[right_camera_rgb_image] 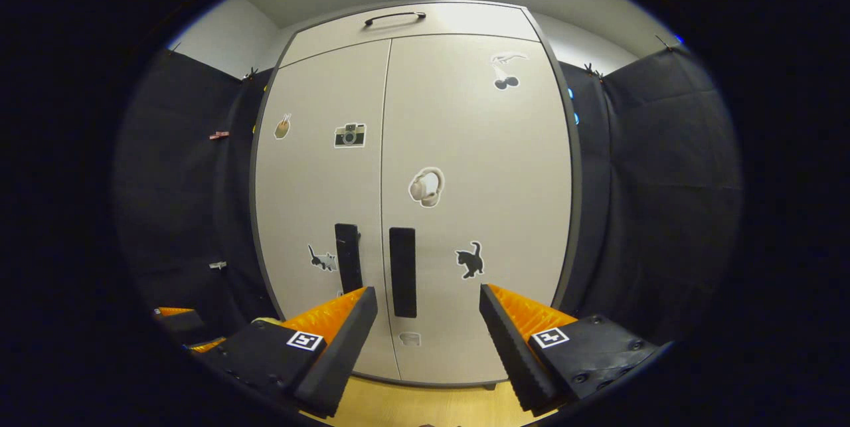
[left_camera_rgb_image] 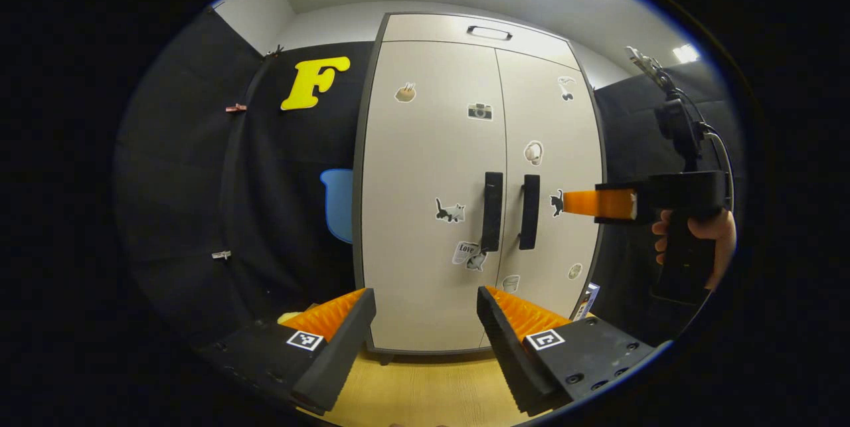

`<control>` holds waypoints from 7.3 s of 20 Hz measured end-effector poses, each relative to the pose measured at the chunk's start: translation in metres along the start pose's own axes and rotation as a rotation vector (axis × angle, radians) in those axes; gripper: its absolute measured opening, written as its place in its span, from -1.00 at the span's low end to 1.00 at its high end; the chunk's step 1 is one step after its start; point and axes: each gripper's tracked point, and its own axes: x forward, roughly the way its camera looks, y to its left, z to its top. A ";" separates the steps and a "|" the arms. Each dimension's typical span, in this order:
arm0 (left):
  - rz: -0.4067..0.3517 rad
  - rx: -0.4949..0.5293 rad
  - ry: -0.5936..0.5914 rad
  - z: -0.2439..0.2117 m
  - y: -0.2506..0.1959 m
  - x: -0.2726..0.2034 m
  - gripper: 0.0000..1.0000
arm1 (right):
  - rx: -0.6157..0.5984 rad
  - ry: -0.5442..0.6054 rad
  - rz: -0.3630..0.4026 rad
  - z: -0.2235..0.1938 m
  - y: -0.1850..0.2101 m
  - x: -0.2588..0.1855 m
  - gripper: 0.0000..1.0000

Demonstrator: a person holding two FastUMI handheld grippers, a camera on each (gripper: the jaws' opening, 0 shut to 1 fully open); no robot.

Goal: Open the right door of the double-door shoe cabinet with the right hand, and open the left door with the left hand.

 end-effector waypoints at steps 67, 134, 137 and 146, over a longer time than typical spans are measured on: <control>-0.063 -0.048 0.038 0.019 -0.124 -0.061 0.89 | 0.026 0.077 -0.137 -0.028 -0.150 -0.026 -0.82; -0.019 0.015 0.023 0.061 -0.113 0.221 -0.29 | 0.133 0.123 0.083 -0.137 0.010 -0.003 0.97; -0.030 0.009 0.038 0.055 -0.112 0.219 -0.39 | 0.126 0.112 0.076 -0.134 0.010 -0.006 0.97; -0.076 -0.057 0.041 0.057 -0.109 0.198 -0.72 | 0.085 0.114 0.050 -0.129 0.010 -0.019 0.97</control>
